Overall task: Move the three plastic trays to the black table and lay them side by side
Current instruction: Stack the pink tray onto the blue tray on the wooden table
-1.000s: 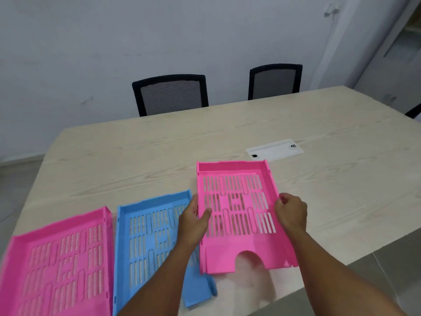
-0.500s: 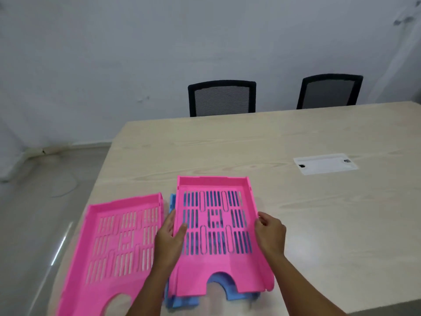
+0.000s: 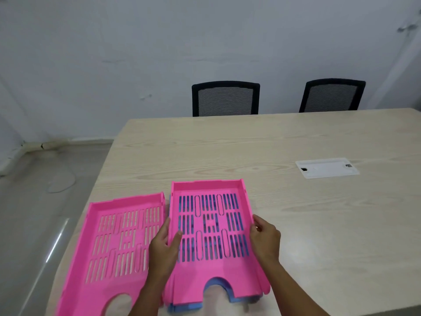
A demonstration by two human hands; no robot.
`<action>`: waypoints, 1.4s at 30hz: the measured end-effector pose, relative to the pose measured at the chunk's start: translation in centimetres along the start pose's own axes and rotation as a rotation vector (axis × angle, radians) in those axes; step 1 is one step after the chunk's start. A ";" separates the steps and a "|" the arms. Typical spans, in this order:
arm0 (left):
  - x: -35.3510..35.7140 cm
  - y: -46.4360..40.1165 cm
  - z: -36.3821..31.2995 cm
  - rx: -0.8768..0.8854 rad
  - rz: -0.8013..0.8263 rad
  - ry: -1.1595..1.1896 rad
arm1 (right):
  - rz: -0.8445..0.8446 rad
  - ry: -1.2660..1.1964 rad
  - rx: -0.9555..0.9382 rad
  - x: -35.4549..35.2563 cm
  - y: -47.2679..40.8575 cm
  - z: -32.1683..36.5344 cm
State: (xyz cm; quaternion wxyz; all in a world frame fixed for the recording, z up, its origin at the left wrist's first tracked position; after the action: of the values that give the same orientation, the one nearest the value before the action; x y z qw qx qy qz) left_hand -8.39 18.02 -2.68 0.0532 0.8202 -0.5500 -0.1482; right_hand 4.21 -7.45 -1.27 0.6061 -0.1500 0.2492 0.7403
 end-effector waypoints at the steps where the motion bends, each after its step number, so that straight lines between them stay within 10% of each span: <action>1: -0.1 0.0 0.1 -0.002 -0.010 -0.002 | 0.005 0.004 -0.006 0.1 -0.1 0.0; 25: 0.1 -0.8 3.5 -0.262 0.019 -0.102 | 0.359 -0.160 0.047 1.5 -0.7 -1.7; 42: 0.6 -0.6 0.9 -0.212 0.037 -0.146 | 0.299 -0.090 0.047 1.0 -0.5 -2.1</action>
State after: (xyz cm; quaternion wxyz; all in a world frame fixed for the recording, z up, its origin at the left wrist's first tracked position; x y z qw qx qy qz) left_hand -7.88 17.78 -3.79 0.1022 0.7869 -0.5485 -0.2637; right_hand 4.26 -7.74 -3.65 0.5032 -0.0637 0.2586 0.8221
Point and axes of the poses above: each hand's wrist, its own y-axis away from the middle knuckle, its own x-axis out of the palm, z = x × y, the point moved 5 cm from there along -y, towards the middle knuckle, and after that the axes turned 14 degrees about z, right-handed, at the moved point
